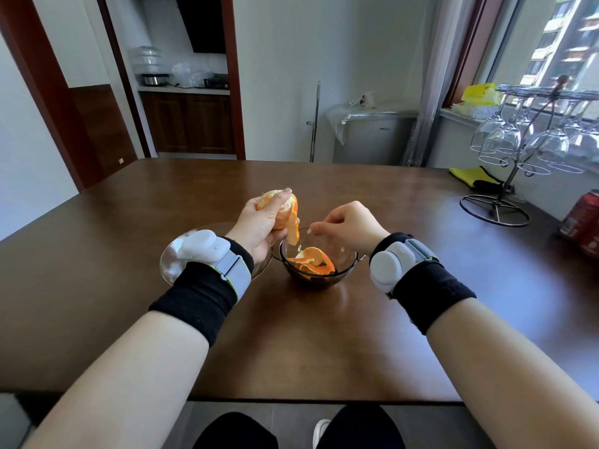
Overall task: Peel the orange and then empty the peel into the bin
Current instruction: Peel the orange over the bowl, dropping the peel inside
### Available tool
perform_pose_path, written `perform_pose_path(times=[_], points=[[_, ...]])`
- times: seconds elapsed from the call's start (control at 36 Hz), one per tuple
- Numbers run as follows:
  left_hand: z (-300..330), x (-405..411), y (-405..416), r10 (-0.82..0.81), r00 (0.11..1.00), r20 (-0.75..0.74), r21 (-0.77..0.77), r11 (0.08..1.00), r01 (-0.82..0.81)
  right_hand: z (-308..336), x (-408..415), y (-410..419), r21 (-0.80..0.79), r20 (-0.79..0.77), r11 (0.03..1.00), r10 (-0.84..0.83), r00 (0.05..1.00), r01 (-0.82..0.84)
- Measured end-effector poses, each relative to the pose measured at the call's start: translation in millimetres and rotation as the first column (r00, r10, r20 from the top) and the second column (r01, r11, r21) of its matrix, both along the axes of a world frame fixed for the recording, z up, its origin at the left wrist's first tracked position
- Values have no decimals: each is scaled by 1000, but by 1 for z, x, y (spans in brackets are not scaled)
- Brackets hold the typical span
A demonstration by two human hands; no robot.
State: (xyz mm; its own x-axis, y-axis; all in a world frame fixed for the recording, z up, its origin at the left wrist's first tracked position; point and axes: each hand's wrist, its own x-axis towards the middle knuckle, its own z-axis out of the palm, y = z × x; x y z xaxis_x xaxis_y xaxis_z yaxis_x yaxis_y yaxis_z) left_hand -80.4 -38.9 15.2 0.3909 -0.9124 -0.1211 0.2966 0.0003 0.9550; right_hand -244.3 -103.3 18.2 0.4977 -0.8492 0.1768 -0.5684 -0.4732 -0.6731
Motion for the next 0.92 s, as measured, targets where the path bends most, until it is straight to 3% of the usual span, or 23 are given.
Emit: perform_pose_path(times=[0.25,0.42,0.56,0.92], points=[[0,-2,-3,5,999,47,-18,1000,-4,10,3,7,109,-18,990,88,996,-85],[0,-8,-3,14,996,84,-38,999,-11,11,11,15,221,239,972,29,971,-83],[1,-15,0,-7,991,137,-68,998,16,7,17,16,8,147,989,144,979,-147],[-1,-11,3,70,961,268,-142,989,-32,12,11,19,-26,146,976,219,965,-218]])
